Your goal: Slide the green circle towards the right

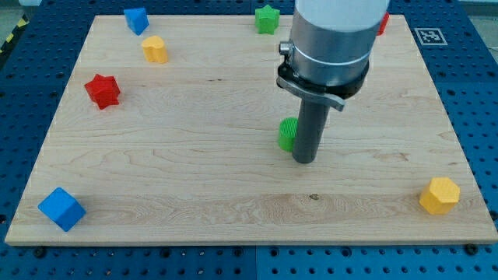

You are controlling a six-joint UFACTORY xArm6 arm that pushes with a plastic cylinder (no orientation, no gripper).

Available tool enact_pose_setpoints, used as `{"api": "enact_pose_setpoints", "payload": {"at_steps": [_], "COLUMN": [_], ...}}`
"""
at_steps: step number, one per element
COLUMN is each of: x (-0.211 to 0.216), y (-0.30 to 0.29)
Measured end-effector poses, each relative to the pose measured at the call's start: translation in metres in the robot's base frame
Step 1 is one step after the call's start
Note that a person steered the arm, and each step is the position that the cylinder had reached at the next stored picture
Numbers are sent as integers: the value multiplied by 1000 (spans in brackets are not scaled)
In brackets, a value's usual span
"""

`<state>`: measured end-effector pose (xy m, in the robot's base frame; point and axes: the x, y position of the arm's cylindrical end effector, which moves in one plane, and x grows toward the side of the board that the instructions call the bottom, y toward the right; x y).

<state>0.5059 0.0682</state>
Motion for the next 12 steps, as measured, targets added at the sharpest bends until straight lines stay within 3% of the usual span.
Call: {"api": "enact_pose_setpoints", "payload": {"at_steps": [2, 4, 7, 9, 12], "x": [-33, -60, -56, -86, -77], "y": [-29, -100, -67, -59, 1]}}
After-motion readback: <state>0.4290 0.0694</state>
